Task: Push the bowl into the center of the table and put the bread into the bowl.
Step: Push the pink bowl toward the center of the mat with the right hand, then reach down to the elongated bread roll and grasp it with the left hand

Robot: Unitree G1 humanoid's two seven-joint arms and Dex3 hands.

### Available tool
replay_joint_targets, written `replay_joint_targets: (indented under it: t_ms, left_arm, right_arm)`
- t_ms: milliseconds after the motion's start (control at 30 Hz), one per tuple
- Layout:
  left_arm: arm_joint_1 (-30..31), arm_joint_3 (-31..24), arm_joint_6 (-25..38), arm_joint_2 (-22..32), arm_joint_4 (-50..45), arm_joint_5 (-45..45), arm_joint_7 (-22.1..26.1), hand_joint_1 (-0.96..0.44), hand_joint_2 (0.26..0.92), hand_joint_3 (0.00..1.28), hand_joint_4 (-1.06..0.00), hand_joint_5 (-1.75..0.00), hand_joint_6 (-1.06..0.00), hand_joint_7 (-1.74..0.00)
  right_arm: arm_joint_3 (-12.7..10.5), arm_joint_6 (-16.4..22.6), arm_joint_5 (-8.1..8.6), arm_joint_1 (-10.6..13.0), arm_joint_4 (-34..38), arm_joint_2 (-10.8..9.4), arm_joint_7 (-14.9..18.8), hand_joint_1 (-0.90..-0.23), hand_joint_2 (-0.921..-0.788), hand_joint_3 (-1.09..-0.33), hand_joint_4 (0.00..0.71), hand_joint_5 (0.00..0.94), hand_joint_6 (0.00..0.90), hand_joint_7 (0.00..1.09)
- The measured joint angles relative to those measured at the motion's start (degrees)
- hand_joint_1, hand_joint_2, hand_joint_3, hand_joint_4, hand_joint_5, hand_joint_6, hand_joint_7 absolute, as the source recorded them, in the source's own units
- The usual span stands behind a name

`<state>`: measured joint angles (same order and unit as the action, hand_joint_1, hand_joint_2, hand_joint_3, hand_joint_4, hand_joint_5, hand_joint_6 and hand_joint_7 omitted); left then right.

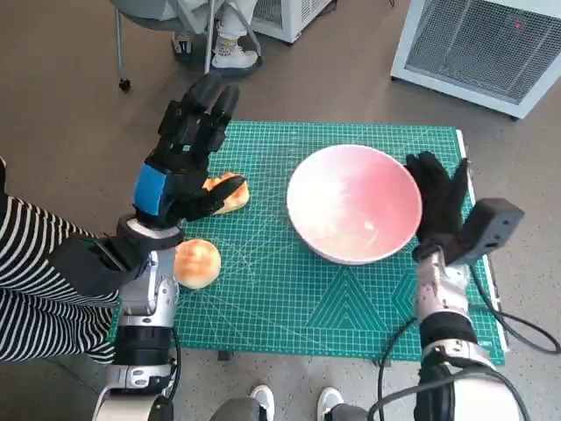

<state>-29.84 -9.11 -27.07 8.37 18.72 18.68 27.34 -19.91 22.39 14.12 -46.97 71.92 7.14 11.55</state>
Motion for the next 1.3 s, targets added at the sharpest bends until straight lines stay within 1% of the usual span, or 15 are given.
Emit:
replay_joint_targets:
  t_ms: [100, 267, 467, 633, 767, 933, 1033, 1200, 1300]
  left_arm:
    - [0.15, -0.02, 0.03, -0.01, -0.06, 0.06, 0.00, -0.38, 0.921, 0.21, -0.16, -0.01, -0.04, -0.35]
    - [0.21, 0.00, 0.04, -0.02, -0.06, 0.15, 0.00, -0.37, 0.921, 0.22, -0.16, 0.00, -0.05, -0.34]
    - [0.21, 0.10, 0.03, -0.11, -0.06, 0.16, -0.04, -0.37, 0.921, 0.22, -0.16, 0.00, -0.05, -0.33]
    - [0.21, 0.36, 0.02, -0.40, -0.06, -0.17, -0.59, -0.37, 0.921, 0.22, -0.16, 0.00, -0.06, -0.33]
    - [0.30, 0.55, 0.01, -0.71, -0.09, -0.44, -1.12, -0.37, 0.921, 0.21, -0.16, 0.00, -0.06, -0.32]
    - [0.84, 0.73, -0.17, -0.84, -0.30, -0.89, -1.85, -0.38, 0.921, 0.21, -0.16, 0.00, -0.07, -0.31]
    - [1.03, 0.83, -0.38, -0.84, -0.30, -1.04, -2.07, -0.39, 0.921, 0.21, -0.16, 0.00, -0.07, -0.31]
    - [1.07, 0.92, -0.82, -0.85, -0.30, -1.18, -2.32, -0.40, 0.921, 0.22, -0.16, 0.00, -0.08, -0.30]
    - [1.06, 1.10, -0.83, -0.94, -0.31, -1.17, -2.50, -0.40, 0.921, 0.22, -0.16, 0.00, -0.08, -0.30]
  right_arm:
    - [0.21, -0.03, -0.32, -0.38, 0.00, -0.53, 0.23, -0.588, -0.921, -0.919, 0.145, 0.001, 0.119, 0.21]
    - [0.15, -0.38, -0.37, -1.39, 0.07, -1.23, 0.47, -0.587, -0.921, -0.919, 0.139, 0.000, 0.117, 0.20]
    - [-0.08, -0.98, -0.37, -2.88, 0.34, -2.86, 0.41, -0.587, -0.921, -0.911, 0.135, 0.000, 0.118, 0.19]
    - [-0.04, -1.18, -0.45, -3.24, 0.39, -3.67, 0.42, -0.581, -0.921, -0.912, 0.133, 0.000, 0.122, 0.18]
    - [-0.01, -1.18, -0.58, -3.27, 0.36, -3.52, 0.44, -0.578, -0.921, -0.915, 0.132, 0.000, 0.124, 0.17]
    - [0.12, -0.44, -0.91, -3.26, -0.41, -2.55, 0.44, -0.578, -0.921, -0.919, 0.132, 0.001, 0.131, 0.17]
    - [0.41, 1.57, -1.05, -3.12, -2.24, -1.58, 0.44, -0.591, -0.921, -0.916, 0.133, 0.001, 0.134, 0.17]
    - [1.03, 5.83, -1.08, -2.19, -7.68, -0.20, 0.53, -0.605, -0.921, -0.902, 0.133, 0.001, 0.138, 0.17]
    - [1.97, 8.75, -1.05, -0.64, -12.93, -0.06, 1.50, -0.626, -0.921, -0.873, 0.135, 0.002, 0.144, 0.17]
